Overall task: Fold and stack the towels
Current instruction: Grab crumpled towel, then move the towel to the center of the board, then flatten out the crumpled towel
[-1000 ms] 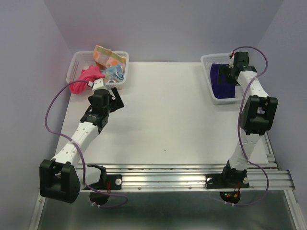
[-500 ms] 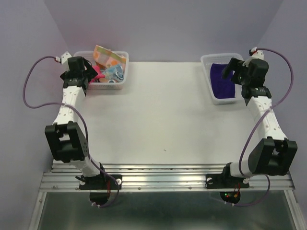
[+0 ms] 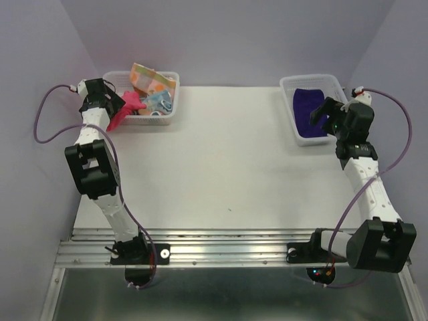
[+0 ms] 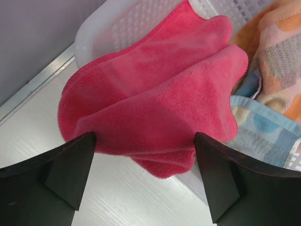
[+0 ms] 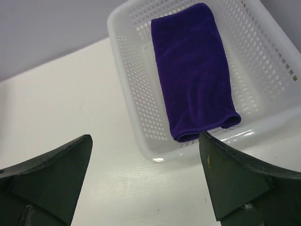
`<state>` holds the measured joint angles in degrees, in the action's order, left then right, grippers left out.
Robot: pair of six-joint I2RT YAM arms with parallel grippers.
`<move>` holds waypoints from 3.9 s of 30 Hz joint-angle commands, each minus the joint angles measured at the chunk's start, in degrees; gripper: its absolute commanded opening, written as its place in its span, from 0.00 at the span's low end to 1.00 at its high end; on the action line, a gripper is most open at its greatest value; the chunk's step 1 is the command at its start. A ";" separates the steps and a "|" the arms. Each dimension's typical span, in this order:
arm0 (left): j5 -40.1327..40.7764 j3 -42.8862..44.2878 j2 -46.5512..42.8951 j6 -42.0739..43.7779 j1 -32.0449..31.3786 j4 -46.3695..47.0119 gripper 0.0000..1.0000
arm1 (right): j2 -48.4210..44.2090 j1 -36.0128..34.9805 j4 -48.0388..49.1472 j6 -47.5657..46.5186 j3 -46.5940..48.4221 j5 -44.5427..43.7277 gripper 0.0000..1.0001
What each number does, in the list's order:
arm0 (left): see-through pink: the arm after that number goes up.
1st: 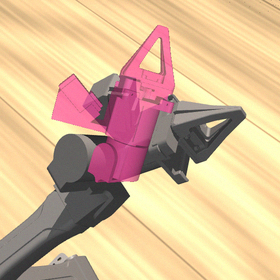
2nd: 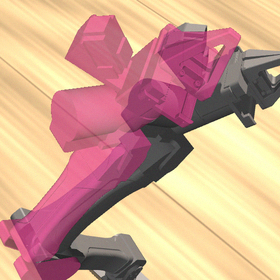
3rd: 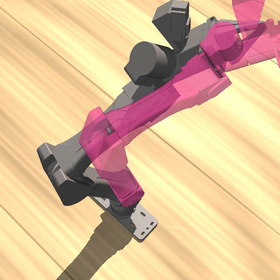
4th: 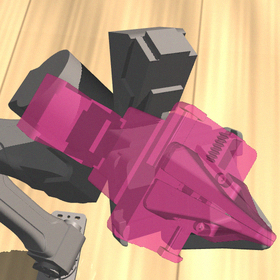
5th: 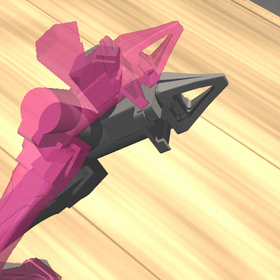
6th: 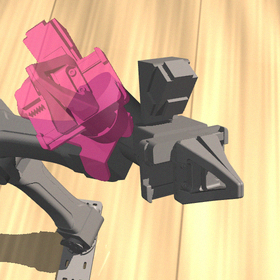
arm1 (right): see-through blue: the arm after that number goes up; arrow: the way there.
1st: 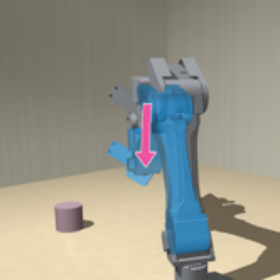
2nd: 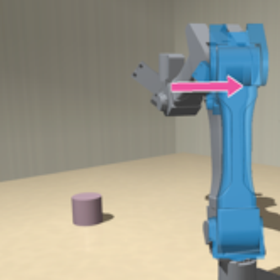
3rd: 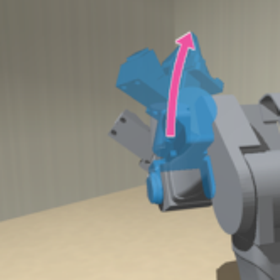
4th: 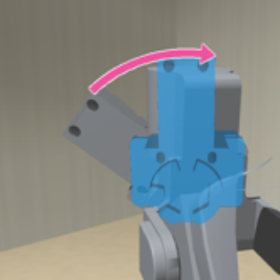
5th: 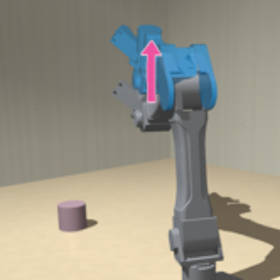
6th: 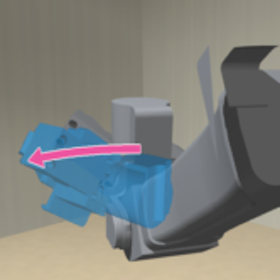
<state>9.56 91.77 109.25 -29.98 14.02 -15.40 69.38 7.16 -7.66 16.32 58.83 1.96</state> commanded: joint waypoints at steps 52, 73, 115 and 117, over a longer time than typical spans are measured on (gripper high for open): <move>-33.29 9.75 -33.67 3.17 -30.06 13.46 0.00 | -12.42 0.31 2.48 5.83 -11.27 9.21 1.00; 1.95 -42.98 -47.37 -8.26 -39.60 5.20 0.99 | -20.35 -3.53 -8.68 4.52 -14.27 10.00 1.00; -19.76 -14.09 6.49 1.84 -42.32 19.45 0.97 | -1.35 -27.02 -2.00 17.61 -20.86 -3.53 1.00; -15.47 -11.09 6.85 4.12 -42.15 17.78 0.97 | -3.46 -27.02 -3.50 18.75 -20.16 -4.68 1.00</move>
<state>-10.79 74.74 115.37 -32.97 -28.08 7.42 69.38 -19.57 -11.51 32.25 35.22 -1.93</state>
